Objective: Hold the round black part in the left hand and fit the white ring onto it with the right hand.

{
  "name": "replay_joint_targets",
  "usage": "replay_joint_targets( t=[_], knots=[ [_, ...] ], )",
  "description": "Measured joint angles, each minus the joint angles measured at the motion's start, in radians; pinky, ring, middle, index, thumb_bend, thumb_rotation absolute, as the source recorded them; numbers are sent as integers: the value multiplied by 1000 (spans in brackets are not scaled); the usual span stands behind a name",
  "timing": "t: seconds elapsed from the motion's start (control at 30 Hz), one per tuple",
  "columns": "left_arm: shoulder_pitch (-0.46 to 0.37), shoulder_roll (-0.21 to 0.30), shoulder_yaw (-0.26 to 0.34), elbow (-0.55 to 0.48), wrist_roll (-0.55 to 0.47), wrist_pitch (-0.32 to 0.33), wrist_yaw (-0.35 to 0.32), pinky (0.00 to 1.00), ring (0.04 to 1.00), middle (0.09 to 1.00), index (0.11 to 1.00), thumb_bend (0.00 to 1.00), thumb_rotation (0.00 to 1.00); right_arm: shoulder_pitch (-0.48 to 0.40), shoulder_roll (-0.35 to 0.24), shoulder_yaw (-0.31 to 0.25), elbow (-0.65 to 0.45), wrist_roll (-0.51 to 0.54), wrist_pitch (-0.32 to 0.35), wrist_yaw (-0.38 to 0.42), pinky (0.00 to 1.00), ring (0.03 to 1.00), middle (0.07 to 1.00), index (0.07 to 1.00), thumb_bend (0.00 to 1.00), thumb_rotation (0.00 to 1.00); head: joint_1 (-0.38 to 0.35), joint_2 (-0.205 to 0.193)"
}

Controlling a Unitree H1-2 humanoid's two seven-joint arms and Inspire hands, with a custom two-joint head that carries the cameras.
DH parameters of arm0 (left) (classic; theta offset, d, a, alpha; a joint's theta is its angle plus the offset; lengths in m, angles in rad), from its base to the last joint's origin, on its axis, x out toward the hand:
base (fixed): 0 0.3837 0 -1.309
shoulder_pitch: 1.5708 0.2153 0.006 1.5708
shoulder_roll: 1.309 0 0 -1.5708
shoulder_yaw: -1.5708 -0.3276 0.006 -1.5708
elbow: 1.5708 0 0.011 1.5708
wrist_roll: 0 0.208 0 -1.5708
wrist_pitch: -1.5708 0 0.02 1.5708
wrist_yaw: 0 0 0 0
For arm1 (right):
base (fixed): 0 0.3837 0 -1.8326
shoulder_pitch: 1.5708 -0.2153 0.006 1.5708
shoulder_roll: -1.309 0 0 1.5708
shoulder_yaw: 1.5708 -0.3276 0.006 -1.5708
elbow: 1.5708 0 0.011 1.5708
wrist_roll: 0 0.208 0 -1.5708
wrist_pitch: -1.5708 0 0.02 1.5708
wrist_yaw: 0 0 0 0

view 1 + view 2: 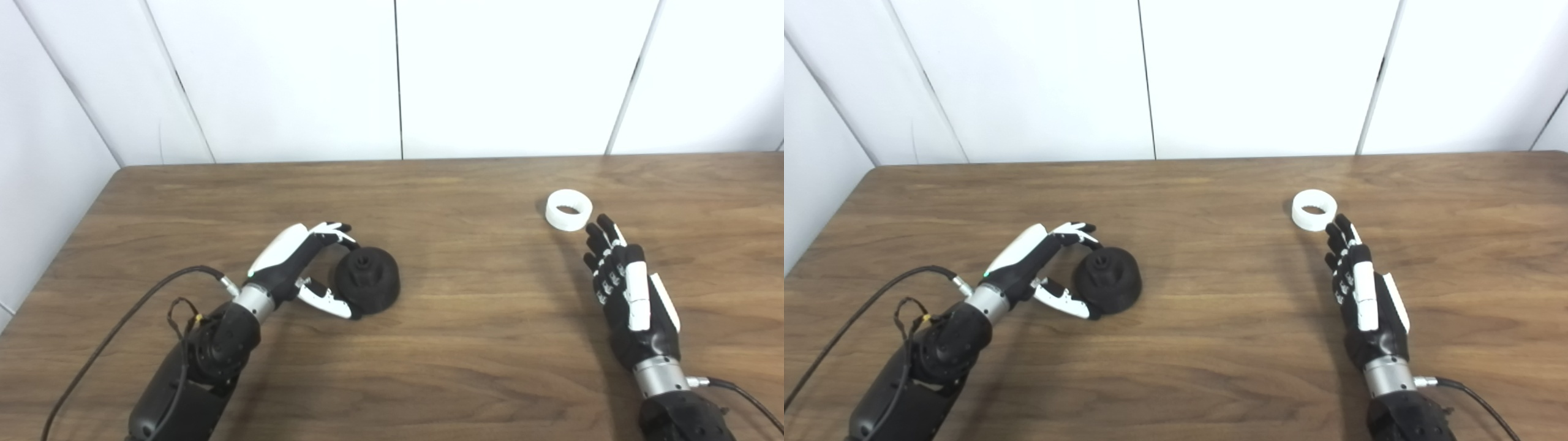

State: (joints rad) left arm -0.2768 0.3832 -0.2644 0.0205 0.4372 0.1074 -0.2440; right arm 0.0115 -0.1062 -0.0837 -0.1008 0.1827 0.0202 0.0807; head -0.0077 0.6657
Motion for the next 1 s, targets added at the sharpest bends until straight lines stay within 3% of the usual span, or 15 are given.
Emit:
replay_joint_targets(
  t=[0.47,0.9,1.0],
  knots=[
    [97,-37,-36,-111,12,-9,-12,934,998,938,653,872,206,-3,0,1,0,-4,7,0,1000,1000,971,983,634,1000,-17,12],
    [132,-53,-50,-159,35,-9,-24,932,998,937,653,871,181,-3,-1,1,-4,3,21,1,1000,1000,984,988,643,1000,-23,21],
    [140,-53,-52,-166,37,-13,-25,929,996,935,655,870,177,-3,-1,0,-5,3,24,1,1000,991,973,973,651,924,-28,21]
  ],
)
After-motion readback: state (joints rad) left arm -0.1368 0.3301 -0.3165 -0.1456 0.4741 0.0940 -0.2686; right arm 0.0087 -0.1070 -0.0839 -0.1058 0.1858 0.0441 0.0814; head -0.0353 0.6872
